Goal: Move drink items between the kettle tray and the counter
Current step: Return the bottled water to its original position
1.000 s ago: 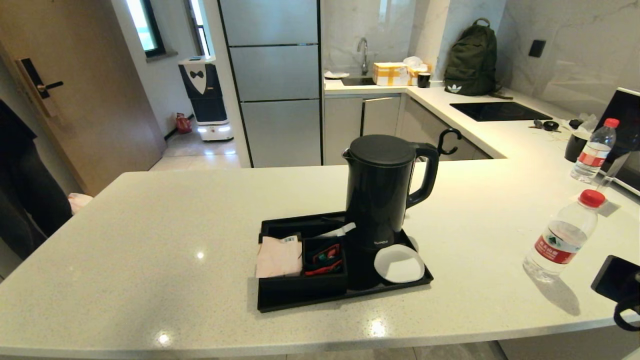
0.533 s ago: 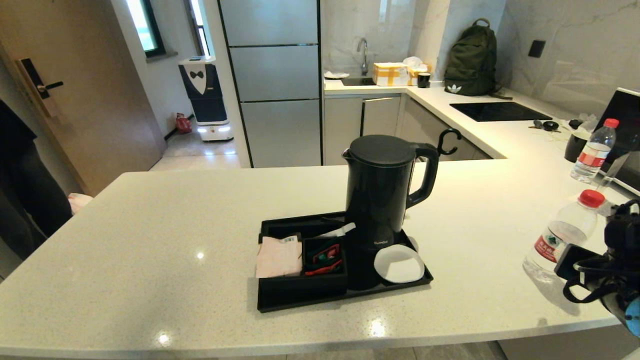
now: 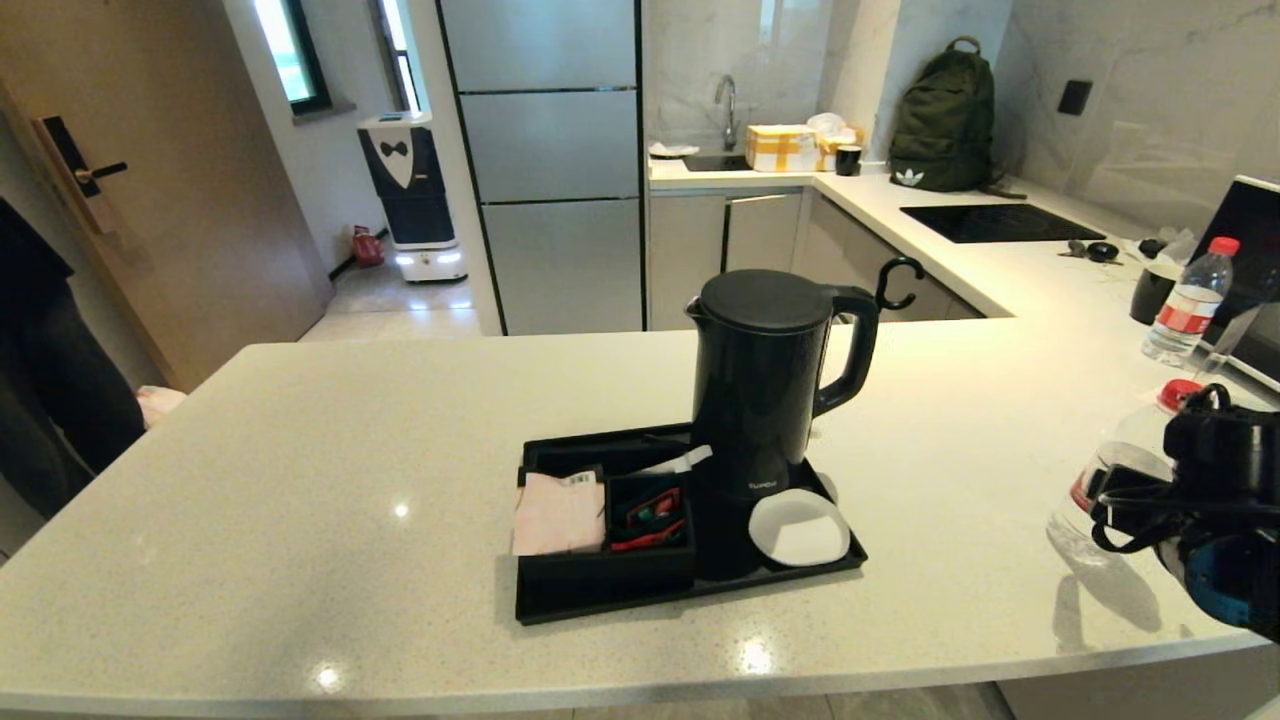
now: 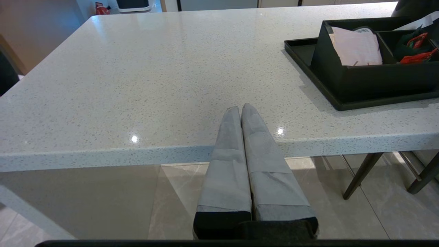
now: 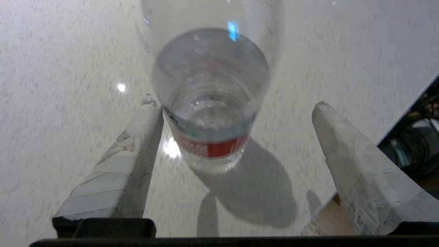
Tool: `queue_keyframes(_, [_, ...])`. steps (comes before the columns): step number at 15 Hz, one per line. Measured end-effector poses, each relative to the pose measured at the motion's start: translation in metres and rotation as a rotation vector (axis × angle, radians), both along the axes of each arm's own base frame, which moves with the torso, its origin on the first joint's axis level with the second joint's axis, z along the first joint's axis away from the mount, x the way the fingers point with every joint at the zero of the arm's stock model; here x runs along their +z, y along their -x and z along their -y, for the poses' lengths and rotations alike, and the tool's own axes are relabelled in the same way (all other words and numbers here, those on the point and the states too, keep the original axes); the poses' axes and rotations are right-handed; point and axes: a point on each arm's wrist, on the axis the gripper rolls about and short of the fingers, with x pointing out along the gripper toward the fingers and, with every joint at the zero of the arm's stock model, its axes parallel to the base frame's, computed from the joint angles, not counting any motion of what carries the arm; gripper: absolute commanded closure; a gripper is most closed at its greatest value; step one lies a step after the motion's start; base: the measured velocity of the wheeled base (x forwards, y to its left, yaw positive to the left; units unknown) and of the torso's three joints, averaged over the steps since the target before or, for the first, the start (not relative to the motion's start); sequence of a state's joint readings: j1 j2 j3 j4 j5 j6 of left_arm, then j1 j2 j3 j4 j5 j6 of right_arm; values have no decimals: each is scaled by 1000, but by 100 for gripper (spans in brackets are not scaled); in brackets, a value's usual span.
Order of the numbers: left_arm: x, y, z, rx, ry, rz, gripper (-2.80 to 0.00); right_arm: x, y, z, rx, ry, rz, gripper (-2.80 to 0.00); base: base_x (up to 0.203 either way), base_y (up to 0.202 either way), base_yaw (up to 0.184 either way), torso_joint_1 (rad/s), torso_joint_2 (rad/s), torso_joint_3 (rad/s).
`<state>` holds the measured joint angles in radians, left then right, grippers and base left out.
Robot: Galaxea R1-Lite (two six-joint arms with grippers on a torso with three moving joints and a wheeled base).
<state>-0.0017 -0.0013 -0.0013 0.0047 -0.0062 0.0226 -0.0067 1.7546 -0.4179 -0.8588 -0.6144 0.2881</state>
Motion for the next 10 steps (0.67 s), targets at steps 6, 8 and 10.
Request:
queue_keyframes(6, [0, 0, 0, 0, -1, 0, 0, -3, -41, 14, 56, 35, 25, -280, 0, 0, 0, 0, 0, 0])
queue_keyframes(8, [0, 0, 0, 0, -2, 0, 0, -7, -49, 15, 59, 39, 16, -280, 0, 0, 0, 0, 0, 0])
queue_keyframes(10, [0, 0, 0, 0, -1, 0, 0, -9, -60, 19, 63, 56, 10, -280, 0, 0, 0, 0, 0, 0])
